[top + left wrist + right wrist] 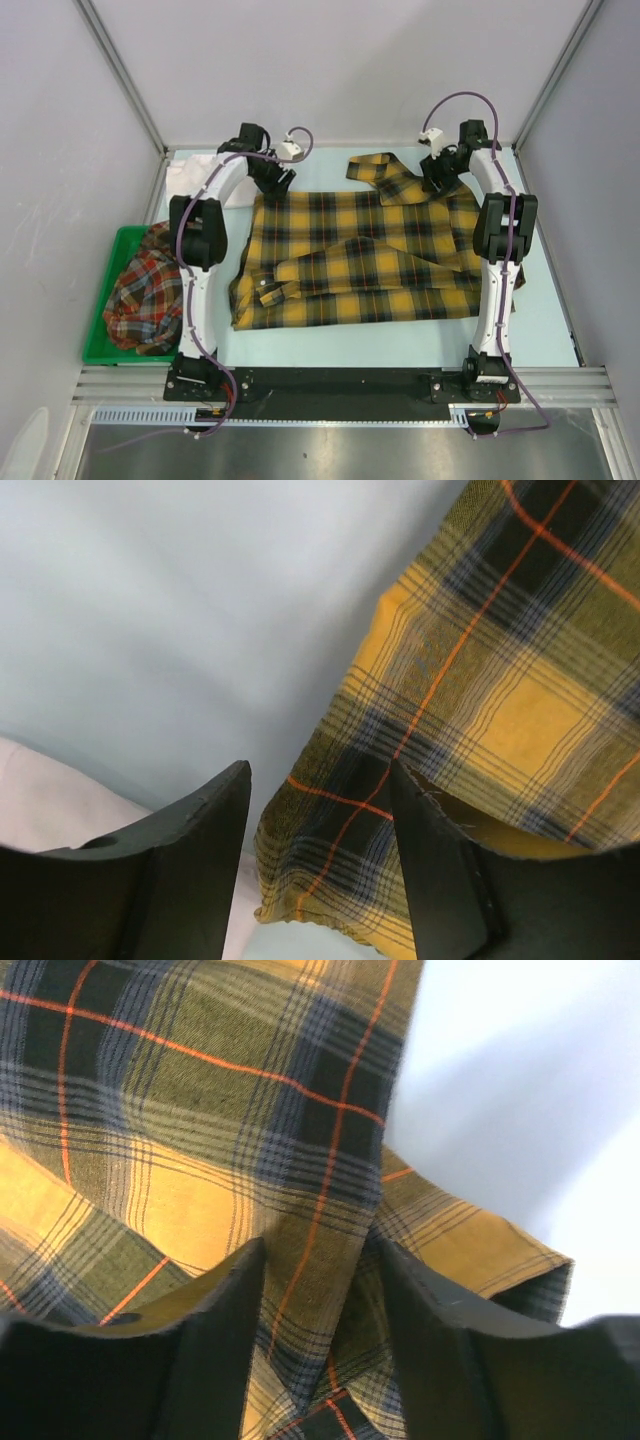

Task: Fold and stack the long sleeve shirts
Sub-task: Fold the shirt

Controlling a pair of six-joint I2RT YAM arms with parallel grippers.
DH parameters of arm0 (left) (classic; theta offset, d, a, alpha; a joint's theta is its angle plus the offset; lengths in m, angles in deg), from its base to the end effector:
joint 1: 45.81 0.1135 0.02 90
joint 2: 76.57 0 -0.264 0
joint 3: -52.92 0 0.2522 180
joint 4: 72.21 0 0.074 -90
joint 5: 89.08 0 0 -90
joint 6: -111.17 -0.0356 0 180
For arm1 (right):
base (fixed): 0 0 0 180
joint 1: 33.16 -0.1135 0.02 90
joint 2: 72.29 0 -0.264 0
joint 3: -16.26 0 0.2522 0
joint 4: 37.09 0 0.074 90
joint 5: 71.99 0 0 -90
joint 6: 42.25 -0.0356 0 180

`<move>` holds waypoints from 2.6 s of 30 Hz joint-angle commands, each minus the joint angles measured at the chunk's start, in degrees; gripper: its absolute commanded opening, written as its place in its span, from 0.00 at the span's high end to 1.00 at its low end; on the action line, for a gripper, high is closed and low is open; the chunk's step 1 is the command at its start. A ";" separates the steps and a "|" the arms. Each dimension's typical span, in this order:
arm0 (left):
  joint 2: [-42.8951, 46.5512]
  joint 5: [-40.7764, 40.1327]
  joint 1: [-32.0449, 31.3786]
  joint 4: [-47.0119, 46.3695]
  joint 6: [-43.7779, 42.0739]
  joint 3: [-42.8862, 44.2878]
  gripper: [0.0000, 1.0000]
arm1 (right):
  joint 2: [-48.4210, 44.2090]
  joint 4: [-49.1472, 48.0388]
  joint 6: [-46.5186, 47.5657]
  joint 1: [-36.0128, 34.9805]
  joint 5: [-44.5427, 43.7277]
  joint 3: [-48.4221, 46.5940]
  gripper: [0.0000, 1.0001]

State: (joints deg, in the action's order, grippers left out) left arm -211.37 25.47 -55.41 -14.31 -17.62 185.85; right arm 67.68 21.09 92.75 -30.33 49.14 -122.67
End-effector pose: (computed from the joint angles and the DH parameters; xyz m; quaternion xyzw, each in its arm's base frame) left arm 0.5020 -0.0999 0.2007 0.4372 0.8377 -0.1344 0.2983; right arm 0.5280 -0.0077 0.1890 -0.4006 0.8410 0.1329 0.3386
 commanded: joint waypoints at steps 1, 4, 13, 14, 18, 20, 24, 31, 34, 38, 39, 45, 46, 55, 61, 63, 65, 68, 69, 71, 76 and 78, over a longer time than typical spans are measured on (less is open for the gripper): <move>-0.28 -2.40 0.20 3.49 -6.47 3.87 0.41 | -2.41 0.40 0.45 0.77 1.91 0.88 0.53; -0.98 -4.25 0.64 4.11 -9.37 3.08 0.51 | -2.06 -0.39 -0.69 0.95 2.17 0.19 0.68; -1.43 -3.55 1.61 2.88 -8.24 6.51 1.00 | -2.85 -7.23 -10.79 2.18 6.48 -3.42 1.00; -1.34 -3.81 1.61 2.71 -8.32 6.60 1.00 | -3.11 -7.94 -11.76 2.44 6.83 -4.03 1.00; -0.37 -2.42 1.61 2.62 -9.11 6.42 1.00 | -4.08 -11.98 -18.69 3.32 9.20 -4.47 1.00; 0.94 -1.53 1.61 2.36 -9.47 6.07 1.00 | -4.95 -13.83 -20.64 3.67 9.56 -4.74 1.00; 4.36 -0.39 1.61 1.04 -13.05 3.18 1.00 | -7.76 -14.72 -25.03 4.02 11.49 -5.27 1.00; 12.80 0.67 1.61 -0.71 -20.45 -8.67 1.00 | -20.59 -16.56 -27.06 5.25 12.28 8.43 1.00; 16.49 1.89 1.61 -1.42 -22.30 -12.81 1.00 | -26.13 -17.27 -28.11 6.48 12.37 14.05 1.00; 21.50 2.69 1.61 -1.78 -25.10 -17.74 1.00 | -32.19 -16.74 -28.29 7.45 12.37 19.42 1.00; 22.38 2.86 1.61 -1.78 -25.55 -18.88 1.00 | -33.25 -16.91 -28.47 7.89 12.28 20.65 1.00; 30.12 3.31 1.61 -2.74 -28.80 -27.67 1.00 | -42.13 -16.74 -28.82 9.56 12.28 27.95 1.00; 31.87 3.31 1.61 -3.09 -28.80 -29.51 1.00 | -43.27 -16.65 -28.82 9.74 12.46 28.91 1.00; 37.51 4.45 1.61 -4.32 -29.59 -36.90 1.00 | -55.05 -12.88 -26.28 11.14 12.11 36.74 1.00; 40.32 5.68 1.61 -4.59 -29.15 -39.10 1.00 | -62.96 -9.19 -23.73 12.28 10.88 39.73 1.00; 41.72 5.94 1.52 -4.50 -29.42 -40.42 1.00 | -65.33 -8.22 -23.02 12.64 10.70 40.70 1.00; 42.69 5.77 1.43 -4.33 -29.77 -41.47 1.00 | -66.74 -7.77 -22.23 12.81 10.09 42.98 1.00; 44.62 5.24 1.26 -4.24 -30.30 -44.20 1.00 | -68.50 -7.60 -21.70 12.90 9.82 46.14 1.00; 45.24 5.15 1.26 -4.15 -30.56 -45.86 1.00 | -68.77 -7.51 -21.44 12.90 9.82 47.02 1.00; 46.64 4.45 1.08 -4.41 -31.70 -47.71 1.00 | -69.47 -7.16 -20.65 12.81 9.73 49.13 1.00; 48.05 2.25 0.29 -6.08 -32.76 -53.69 1.00 | -70.26 -4.26 -17.49 12.90 9.03 52.03 1.00; 48.14 1.55 0.03 -6.17 -32.76 -55.44 1.00 | -70.88 -3.21 -16.35 13.08 8.68 53.44 1.00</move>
State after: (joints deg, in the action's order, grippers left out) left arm -165.49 28.01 -54.82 -19.43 -48.15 133.22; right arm -0.87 15.87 72.90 -17.65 58.80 -70.60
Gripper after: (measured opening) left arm 0.003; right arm 0.010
